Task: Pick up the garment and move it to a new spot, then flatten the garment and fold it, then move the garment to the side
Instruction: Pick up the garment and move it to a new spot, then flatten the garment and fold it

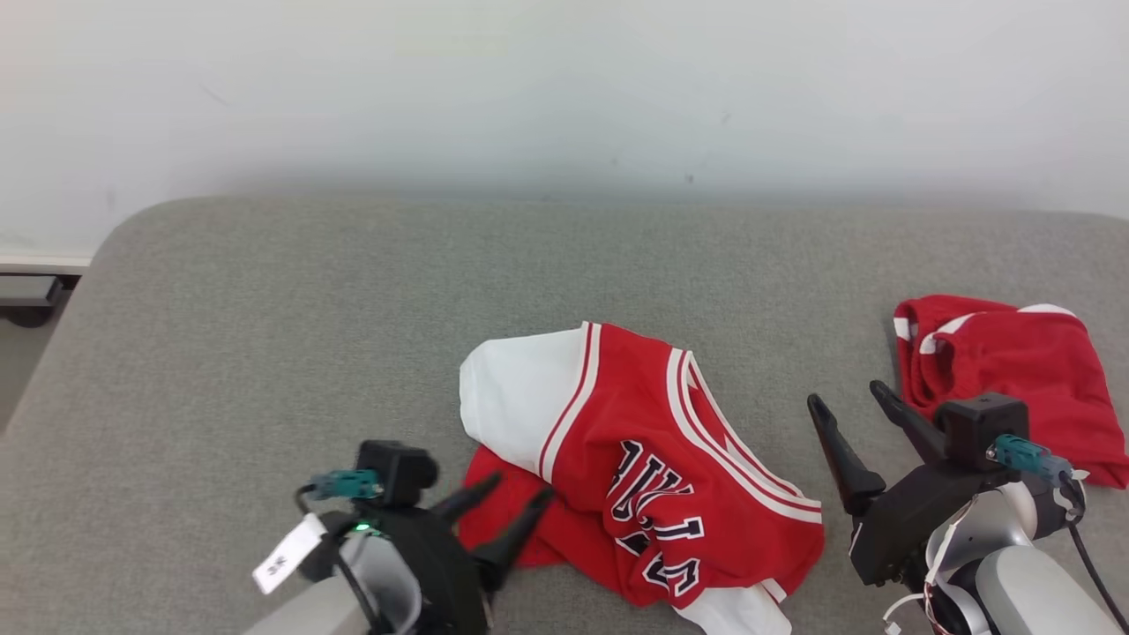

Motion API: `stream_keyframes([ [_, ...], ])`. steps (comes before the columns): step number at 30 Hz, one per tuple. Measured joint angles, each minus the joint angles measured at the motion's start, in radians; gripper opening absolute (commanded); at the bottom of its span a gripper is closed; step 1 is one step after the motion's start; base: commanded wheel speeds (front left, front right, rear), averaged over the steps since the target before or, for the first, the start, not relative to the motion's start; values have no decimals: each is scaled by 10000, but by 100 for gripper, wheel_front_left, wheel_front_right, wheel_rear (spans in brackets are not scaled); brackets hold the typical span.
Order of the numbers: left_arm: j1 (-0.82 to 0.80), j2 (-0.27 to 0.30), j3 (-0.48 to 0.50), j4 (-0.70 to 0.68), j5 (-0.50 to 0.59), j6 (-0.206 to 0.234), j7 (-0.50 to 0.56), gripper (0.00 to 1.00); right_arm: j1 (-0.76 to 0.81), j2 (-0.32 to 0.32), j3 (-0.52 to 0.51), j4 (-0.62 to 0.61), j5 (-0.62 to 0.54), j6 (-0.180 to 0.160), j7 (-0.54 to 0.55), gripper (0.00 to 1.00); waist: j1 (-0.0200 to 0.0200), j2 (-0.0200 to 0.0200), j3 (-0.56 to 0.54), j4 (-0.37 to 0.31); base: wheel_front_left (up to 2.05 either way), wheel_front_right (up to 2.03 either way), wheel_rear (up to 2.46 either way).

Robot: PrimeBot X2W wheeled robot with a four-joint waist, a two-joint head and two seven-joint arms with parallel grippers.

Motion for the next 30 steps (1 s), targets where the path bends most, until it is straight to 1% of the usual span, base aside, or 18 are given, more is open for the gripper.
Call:
stream_keyframes([
  [2,35,169,107,242,25,242,-148,100,0,17,61,44,12,63,17,100,0,0,-88,89,0,0,0],
  [5,254,320,316,487,-10,424,-374,100,-12,52,234,186,15,184,192,100,0,-1,-184,187,0,0,0],
  [10,384,351,267,936,0,531,-453,100,-64,105,326,270,17,261,284,100,-1,-1,-245,257,0,0,0],
  [16,581,96,268,1306,-157,481,-491,100,-123,184,514,332,50,349,458,100,1,1,-161,209,0,0,0],
  [21,579,-79,236,1799,-221,234,-420,100,-530,314,713,387,48,441,631,100,1,1,-49,95,0,0,0],
  [25,568,-259,146,2215,-215,221,-303,100,-688,426,999,596,44,566,915,100,1,1,58,-6,0,0,0],
  [27,530,-336,155,2391,-215,134,-291,100,-683,477,1147,763,92,704,1116,100,1,1,122,-41,0,0,0],
  [30,401,-527,92,2604,-215,77,-213,100,-667,506,1204,918,130,746,1266,100,1,1,213,-27,0,0,0],
])
